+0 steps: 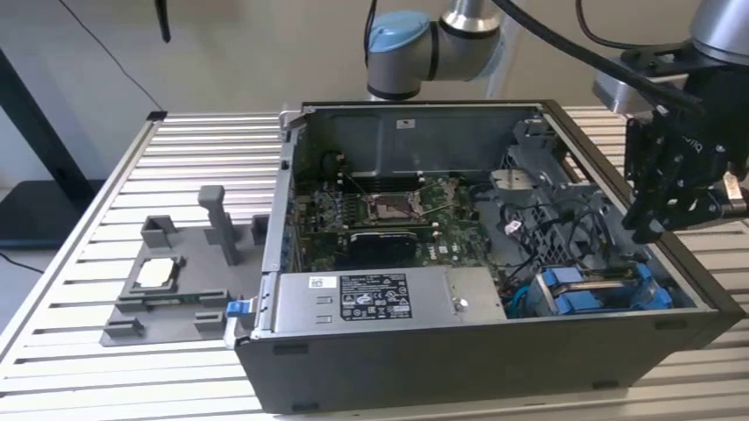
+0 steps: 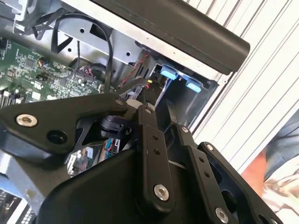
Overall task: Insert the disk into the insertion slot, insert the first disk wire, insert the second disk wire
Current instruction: 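Insert the first disk wire, then insert the second disk wire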
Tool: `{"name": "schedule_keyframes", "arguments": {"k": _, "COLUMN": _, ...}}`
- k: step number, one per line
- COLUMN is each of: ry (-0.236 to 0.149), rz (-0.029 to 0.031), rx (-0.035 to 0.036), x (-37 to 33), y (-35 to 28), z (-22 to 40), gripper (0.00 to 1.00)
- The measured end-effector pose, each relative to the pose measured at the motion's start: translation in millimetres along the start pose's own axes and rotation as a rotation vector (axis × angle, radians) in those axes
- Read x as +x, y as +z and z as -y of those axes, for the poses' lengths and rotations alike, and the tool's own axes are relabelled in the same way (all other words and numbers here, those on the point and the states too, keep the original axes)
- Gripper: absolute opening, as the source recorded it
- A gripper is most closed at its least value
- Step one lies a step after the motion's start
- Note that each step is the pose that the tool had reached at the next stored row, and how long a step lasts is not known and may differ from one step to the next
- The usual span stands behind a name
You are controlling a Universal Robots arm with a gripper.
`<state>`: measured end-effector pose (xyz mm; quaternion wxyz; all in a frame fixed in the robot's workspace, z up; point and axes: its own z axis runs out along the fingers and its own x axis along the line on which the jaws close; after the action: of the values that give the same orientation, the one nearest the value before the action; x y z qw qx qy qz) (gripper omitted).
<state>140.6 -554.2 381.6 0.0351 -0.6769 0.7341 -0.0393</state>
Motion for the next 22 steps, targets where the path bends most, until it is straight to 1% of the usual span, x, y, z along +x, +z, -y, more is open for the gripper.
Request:
{"name": "schedule_keyframes", "arguments": {"k": 7, "ry": 0.000, "rz": 0.0024, "rx": -0.0001, "x": -7.8, "y": -6.2, "z": -5.4, "gripper": 0.26}}
{"name": "schedule_keyframes", "arguments": {"k": 11, "ry": 0.001, "rz": 0.0063, "rx": -0.0005, "x": -11.8, "y": -7.4, "z": -12.7, "gripper": 0.26}}
{"name": "schedule_keyframes", "arguments": {"k": 17, "ry": 0.001, "rz": 0.0145, "rx": -0.0011, "x": -17.7, "y": -9.3, "z": -23.3, "gripper": 0.26}}
{"name": "schedule_keyframes", "arguments": {"k": 22, "ry": 0.002, "rz": 0.0192, "rx": -0.0015, "x": -22.6, "y": -10.3, "z": -32.3, "gripper": 0.26}}
